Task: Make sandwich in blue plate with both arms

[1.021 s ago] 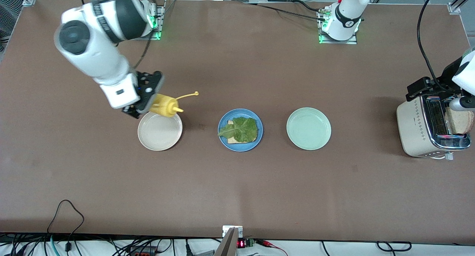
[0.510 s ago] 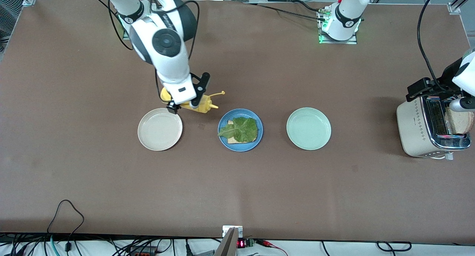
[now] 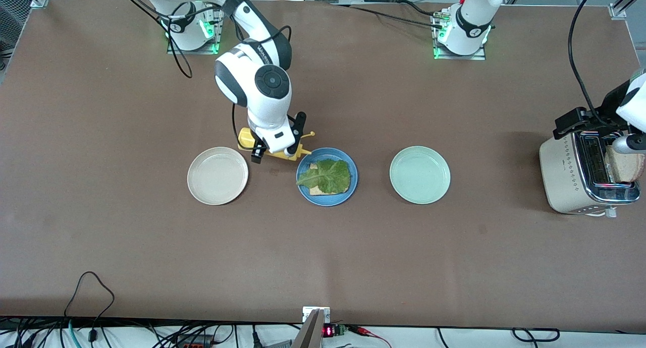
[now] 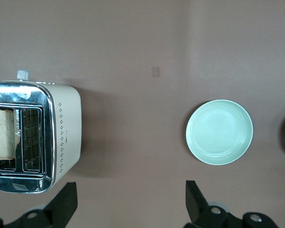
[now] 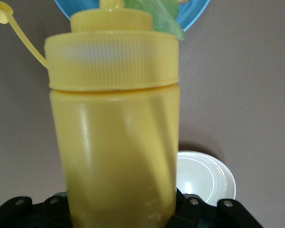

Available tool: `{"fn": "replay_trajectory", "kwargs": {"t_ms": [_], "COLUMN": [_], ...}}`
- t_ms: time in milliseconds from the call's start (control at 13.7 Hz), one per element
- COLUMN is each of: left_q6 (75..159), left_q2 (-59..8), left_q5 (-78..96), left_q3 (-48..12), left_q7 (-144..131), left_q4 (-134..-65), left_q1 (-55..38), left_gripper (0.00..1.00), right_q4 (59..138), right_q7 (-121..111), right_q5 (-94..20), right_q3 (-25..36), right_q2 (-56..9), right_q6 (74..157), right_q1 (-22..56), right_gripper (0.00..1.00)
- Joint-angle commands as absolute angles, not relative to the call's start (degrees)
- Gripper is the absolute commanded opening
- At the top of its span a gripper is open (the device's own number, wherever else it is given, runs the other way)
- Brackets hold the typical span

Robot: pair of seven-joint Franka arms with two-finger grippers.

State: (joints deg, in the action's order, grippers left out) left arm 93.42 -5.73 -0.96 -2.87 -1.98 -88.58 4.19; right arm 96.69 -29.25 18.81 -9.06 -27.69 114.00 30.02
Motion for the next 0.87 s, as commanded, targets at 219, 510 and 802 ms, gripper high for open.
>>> {"fn": "replay_trajectory", "kwargs": {"t_ms": [219,510,802], "left_q6": [92.7,92.8,93.8], "left_q2": [-6.4,-6.5,-6.4], "left_q5": [-0.2,0.3,0.4], "left_q3": [-2.9,-2.6,-2.7], "left_q7": [-1.0,-0.9,-0.9], "left_q4": [-87.8,-88.1,-88.4], "left_q1": [4.1,4.4,4.4], "left_gripper": [1.00,1.00,1.00], "right_q4": [95.0,94.9,95.1], "right_q7": [-29.3,-29.5,-31.7], "right_q5": [20.2,20.2,19.3], "right_q3": [-7.6,-7.6,-7.6], "right_q2": [-28.1,-28.0,-25.1], "right_q6": [112.7,112.7,112.6], "right_q1": [31.6,31.2,27.2], "right_gripper": [0.00,0.00,0.00]}}
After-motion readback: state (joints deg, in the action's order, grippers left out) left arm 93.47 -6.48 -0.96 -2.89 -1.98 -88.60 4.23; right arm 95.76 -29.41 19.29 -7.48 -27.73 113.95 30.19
